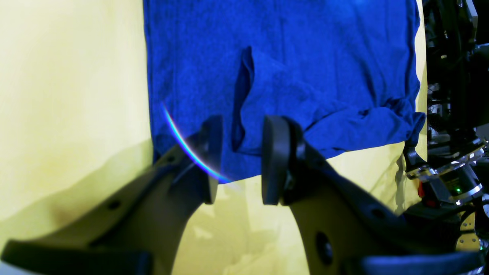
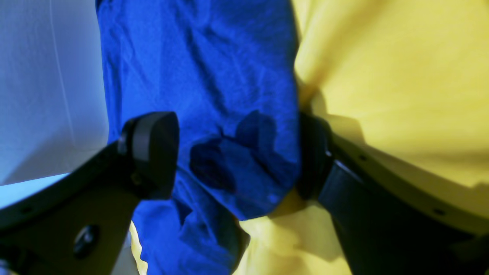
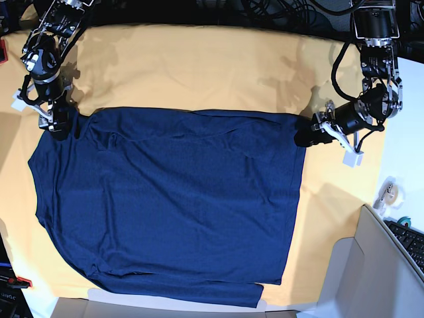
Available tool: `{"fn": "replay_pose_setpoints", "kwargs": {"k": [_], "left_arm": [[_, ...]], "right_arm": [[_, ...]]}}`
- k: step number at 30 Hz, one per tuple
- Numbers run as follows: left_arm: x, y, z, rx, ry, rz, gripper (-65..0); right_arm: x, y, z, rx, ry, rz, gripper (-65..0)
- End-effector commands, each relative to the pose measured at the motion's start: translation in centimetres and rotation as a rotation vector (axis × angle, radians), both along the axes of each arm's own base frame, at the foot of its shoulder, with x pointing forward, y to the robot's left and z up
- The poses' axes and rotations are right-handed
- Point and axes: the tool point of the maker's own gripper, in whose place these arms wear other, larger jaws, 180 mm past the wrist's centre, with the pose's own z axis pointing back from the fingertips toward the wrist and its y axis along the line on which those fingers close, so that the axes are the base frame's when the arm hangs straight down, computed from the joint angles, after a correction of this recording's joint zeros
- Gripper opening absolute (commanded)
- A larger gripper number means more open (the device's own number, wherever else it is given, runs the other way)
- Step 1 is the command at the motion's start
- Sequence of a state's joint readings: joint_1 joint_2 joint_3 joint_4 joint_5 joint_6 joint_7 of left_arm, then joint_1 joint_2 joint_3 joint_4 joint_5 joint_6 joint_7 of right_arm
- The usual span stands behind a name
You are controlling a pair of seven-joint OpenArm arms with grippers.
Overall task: Fold the T-shirt properly
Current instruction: 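Pull the shirt's collar edge toward the arms with both grippers, then lift the collar edge and drag the shirt toward the arms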
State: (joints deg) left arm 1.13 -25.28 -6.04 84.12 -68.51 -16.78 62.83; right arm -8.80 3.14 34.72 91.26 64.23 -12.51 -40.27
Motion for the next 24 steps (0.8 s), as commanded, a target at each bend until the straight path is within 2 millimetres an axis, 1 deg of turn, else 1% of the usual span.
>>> {"fn": "replay_pose_setpoints", "kwargs": {"k": [1,9,10,11,12,17,21,24], "left_arm": [[0.87,0.29,1.43,-0.002,-0.046,-0.004,-46.8],[0.88,0.33,1.45,-0.002,-0.046,-0.003,-46.8],[0.88,0.33,1.45,-0.002,-0.046,-0.003,-46.8],[0.88,0.33,1.45,-0.002,-0.046,-0.003,-46.8],[0.88,0.33,1.45,-0.002,-0.046,-0.003,-46.8],[0.89,0.41,1.48,-0.002,-0.047,-0.001,-46.7],[0.90,0.51,1.51,0.000,-0.047,0.000,-46.5],[0.86,0.64,1.24,-0.003,-0.037,0.005,-46.5]], "right_arm": [[-0.16,1.27,-0.87,0.041,0.044,0.032,-20.0],[0.02,1.73,-0.92,0.045,0.044,0.042,-20.1],[0.02,1.73,-0.92,0.045,0.044,0.042,-20.4],[0.00,1.73,-0.97,0.046,0.045,0.042,-21.9],[0.00,1.73,-0.97,0.046,0.045,0.042,-24.6],[-0.01,1.77,-1.10,0.046,0.045,0.045,-44.6],[-0.18,1.75,-1.53,0.053,0.056,0.043,-54.3],[-0.14,1.80,-1.49,0.052,0.055,0.045,-61.4]]}}
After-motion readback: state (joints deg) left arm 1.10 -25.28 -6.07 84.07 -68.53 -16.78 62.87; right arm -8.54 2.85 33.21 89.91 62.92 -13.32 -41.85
